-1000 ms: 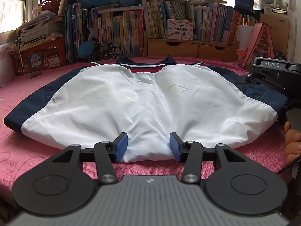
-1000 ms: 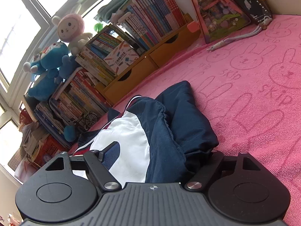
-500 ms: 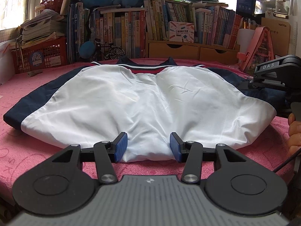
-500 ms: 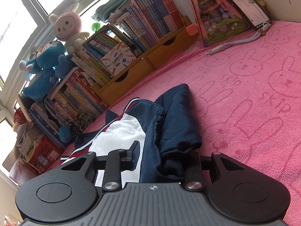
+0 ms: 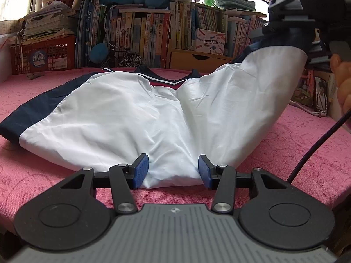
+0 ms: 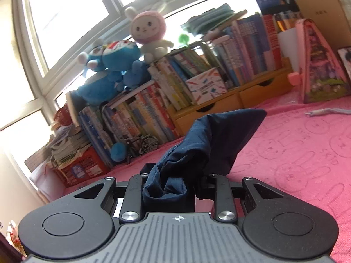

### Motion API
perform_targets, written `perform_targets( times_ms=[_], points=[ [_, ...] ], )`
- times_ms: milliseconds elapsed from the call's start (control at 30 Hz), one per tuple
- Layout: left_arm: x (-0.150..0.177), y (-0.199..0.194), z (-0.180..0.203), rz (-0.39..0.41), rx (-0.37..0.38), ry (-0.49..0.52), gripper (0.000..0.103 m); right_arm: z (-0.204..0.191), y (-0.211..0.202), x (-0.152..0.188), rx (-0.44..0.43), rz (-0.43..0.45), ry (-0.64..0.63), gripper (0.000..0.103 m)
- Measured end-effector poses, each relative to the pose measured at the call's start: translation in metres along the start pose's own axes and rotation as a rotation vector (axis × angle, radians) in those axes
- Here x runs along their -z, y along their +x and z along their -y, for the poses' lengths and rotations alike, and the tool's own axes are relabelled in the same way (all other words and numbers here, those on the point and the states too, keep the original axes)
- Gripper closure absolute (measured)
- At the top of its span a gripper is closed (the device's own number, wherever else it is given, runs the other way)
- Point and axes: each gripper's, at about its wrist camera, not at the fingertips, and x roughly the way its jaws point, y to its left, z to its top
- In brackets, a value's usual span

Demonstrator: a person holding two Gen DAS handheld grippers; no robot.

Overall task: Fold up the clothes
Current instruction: 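Lift the navy side with the right tool and fold it over the white panel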

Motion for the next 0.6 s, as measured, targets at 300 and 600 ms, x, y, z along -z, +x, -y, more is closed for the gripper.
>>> perform_targets(
  times_ms=[300, 600],
  points=[
    [0.002, -0.004, -0.064, 0.006, 0.249, -0.36, 0.062, -0.129, 0.048, -0.002, -0.167, -0.146, -0.306, 0.078],
    [0.016, -0.009, -0.12, -0.001, 0.449, -0.559, 0.079, -0.248, 0.118, 0.067, -0.383, -0.407, -0.625, 0.07]
  ],
)
